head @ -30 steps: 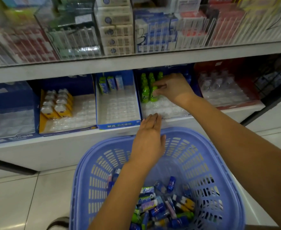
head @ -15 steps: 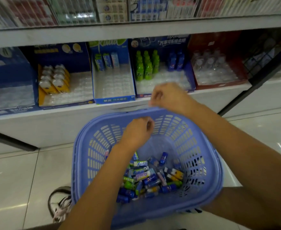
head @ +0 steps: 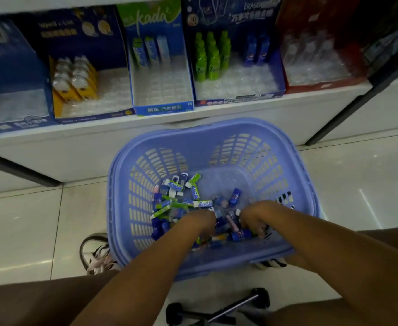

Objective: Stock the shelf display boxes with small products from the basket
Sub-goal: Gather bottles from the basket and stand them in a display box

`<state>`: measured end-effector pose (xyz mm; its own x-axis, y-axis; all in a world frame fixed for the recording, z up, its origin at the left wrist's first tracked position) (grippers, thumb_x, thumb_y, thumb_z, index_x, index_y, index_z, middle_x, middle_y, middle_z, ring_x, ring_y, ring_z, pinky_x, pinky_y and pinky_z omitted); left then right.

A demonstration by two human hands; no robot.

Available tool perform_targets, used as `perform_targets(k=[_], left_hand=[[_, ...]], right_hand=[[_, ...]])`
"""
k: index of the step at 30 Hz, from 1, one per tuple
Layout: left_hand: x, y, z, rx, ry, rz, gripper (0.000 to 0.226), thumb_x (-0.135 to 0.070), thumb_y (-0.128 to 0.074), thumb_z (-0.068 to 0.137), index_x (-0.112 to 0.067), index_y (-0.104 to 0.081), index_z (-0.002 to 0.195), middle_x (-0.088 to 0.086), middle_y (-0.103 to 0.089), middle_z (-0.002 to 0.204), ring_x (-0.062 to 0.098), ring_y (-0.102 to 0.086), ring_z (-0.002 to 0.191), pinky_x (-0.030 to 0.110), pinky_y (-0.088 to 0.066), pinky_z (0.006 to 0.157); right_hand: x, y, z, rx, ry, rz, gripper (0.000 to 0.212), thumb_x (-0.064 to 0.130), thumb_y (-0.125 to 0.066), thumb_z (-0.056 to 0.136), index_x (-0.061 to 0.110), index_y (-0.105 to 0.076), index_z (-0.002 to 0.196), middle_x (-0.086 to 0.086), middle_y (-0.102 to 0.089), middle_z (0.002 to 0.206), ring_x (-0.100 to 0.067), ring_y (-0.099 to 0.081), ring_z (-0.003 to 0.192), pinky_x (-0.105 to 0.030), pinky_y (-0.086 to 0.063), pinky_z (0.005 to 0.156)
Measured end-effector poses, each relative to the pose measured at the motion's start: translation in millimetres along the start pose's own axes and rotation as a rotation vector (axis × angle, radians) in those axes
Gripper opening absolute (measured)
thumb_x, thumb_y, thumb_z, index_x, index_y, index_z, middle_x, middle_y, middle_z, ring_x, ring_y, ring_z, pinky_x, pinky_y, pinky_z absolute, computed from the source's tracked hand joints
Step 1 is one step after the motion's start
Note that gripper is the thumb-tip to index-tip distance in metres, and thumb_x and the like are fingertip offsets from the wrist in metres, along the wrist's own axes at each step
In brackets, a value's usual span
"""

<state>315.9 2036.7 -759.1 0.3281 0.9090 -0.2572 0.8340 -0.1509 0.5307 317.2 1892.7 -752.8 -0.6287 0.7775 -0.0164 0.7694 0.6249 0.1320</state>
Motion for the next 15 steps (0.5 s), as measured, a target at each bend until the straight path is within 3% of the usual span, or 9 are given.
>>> perform_targets(k=[3,7,8,10,12,15], left_hand=[[4.2,2.6,4.6,0.007,0.009,-0.039,0.028,-0.014,-0.051,0.093,0.002,-0.058,0.115,0.017,-0.058,0.104,0.031,-0.059,0.090,0.037,-0.048,0.075],[13.0,7.4,5.2,-0.029,-0.006,-0.152,0.032,-0.020,-0.048,0.096,0.002,-0.056,0.119,0.021,-0.056,0.113,0.034,-0.057,0.100,0.037,-0.045,0.080],[17.5,9.5,5.0,-0.057,-0.009,-0.189,0.030,-0.020,-0.047,0.097,0.003,-0.057,0.113,0.023,-0.055,0.106,0.035,-0.056,0.095,0.036,-0.043,0.076],[31.1,17.7,4.1,-0.147,0.024,-0.266,0.021,-0.015,-0.048,0.096,0.002,-0.060,0.102,0.020,-0.056,0.099,0.034,-0.058,0.093,0.034,-0.042,0.074],[48.1,33.2,0.6,-0.261,0.090,-0.295,0.021,-0.008,-0.050,0.092,-0.002,-0.065,0.107,0.019,-0.063,0.110,0.033,-0.060,0.101,0.038,-0.049,0.084],[76.2,50.5,-8.2,-0.332,0.193,-0.256,0.032,-0.004,-0.049,0.091,-0.010,-0.064,0.118,0.013,-0.061,0.123,0.031,-0.057,0.112,0.041,-0.046,0.097]], right_hand=[[2.7,1.7,5.1,0.086,-0.009,-0.010,0.030,0.014,-0.058,0.092,-0.008,-0.060,0.113,-0.014,-0.052,0.099,-0.024,-0.051,0.085,-0.032,-0.038,0.076],[-2.1,3.8,9.8,0.060,-0.013,0.051,0.013,0.012,-0.063,0.087,-0.001,-0.063,0.092,-0.007,-0.052,0.081,-0.020,-0.047,0.065,-0.034,-0.042,0.067],[-4.5,3.3,11.2,0.054,-0.008,0.061,0.014,0.012,-0.063,0.087,-0.002,-0.062,0.089,-0.008,-0.054,0.081,-0.020,-0.048,0.064,-0.034,-0.042,0.065],[-9.0,0.9,14.0,0.035,0.001,0.094,0.028,0.014,-0.066,0.086,-0.006,-0.061,0.105,-0.014,-0.061,0.101,-0.024,-0.052,0.078,-0.035,-0.042,0.071],[-12.6,-0.1,12.6,0.016,0.016,0.167,0.044,0.016,-0.068,0.086,-0.003,-0.055,0.124,-0.015,-0.057,0.124,-0.025,-0.053,0.093,-0.034,-0.043,0.075],[-14.8,-1.1,12.1,0.021,0.053,0.230,0.055,0.015,-0.066,0.087,0.002,-0.045,0.136,-0.014,-0.047,0.140,-0.032,-0.054,0.116,-0.035,-0.047,0.084]])
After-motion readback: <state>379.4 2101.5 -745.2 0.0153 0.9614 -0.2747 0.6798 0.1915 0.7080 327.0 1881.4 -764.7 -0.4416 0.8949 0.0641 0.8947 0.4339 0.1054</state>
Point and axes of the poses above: each hand's wrist, its own z-axis towards the middle knuckle, its own y-axis out of the back of the hand, x = y × z, the point moved 3 cm from there along z, towards the middle knuckle
